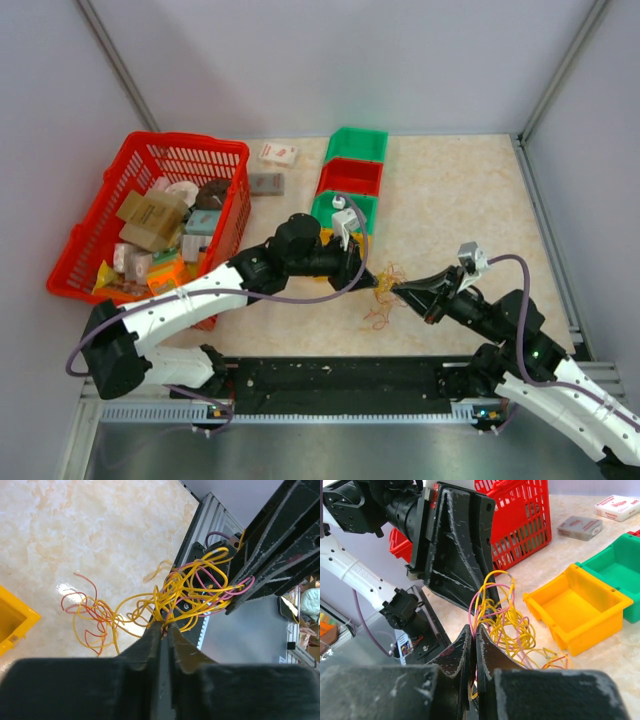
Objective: Untangle the cables
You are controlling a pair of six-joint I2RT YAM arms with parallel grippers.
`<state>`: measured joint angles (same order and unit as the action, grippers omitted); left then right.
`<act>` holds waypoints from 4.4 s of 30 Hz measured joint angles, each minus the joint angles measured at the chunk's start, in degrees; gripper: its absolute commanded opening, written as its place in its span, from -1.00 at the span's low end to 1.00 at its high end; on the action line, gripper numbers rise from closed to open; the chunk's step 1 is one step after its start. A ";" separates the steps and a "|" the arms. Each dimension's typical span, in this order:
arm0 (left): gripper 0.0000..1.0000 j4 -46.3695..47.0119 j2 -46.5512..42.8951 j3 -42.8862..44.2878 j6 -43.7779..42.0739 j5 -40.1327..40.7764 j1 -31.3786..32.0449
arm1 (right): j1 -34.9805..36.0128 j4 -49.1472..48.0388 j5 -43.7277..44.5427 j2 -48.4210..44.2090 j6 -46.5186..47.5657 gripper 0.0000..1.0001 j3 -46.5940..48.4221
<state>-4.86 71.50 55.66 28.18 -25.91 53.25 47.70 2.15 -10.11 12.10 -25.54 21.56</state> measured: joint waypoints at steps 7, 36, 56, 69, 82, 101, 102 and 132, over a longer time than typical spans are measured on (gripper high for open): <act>-1.00 -0.31 0.63 0.39 -1.60 1.95 0.11 | -0.15 1.07 0.15 0.00 -0.04 -1.00 0.17; -1.00 -21.75 -33.29 2.08 -11.26 48.28 -1.66 | -0.22 66.86 65.51 9.70 -53.59 -1.00 19.06; 0.18 -15.45 -29.68 11.74 -16.59 28.00 -1.86 | -1.77 55.74 59.71 3.50 -33.16 -1.00 15.67; 0.67 19.37 9.75 -8.57 6.97 -8.13 -2.12 | -1.77 38.86 34.58 -3.72 -12.90 -1.00 20.20; 0.24 24.81 19.23 -5.95 6.10 -3.89 2.89 | -1.77 35.08 28.61 -3.63 -11.56 -1.00 20.22; -0.94 17.88 22.73 -6.75 1.68 1.14 3.91 | -1.77 35.04 27.56 -3.69 -11.47 -1.00 20.22; -1.00 16.79 22.75 -6.54 1.49 1.40 3.91 | -1.77 35.06 27.58 -3.76 -11.47 -1.00 20.22; -1.00 -7.65 -4.70 14.19 -5.81 6.56 4.09 | -1.70 24.76 16.92 9.38 -18.10 0.35 2.89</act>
<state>-12.51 66.81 69.84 22.37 -19.35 57.34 46.00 26.92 6.81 21.47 -43.64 24.45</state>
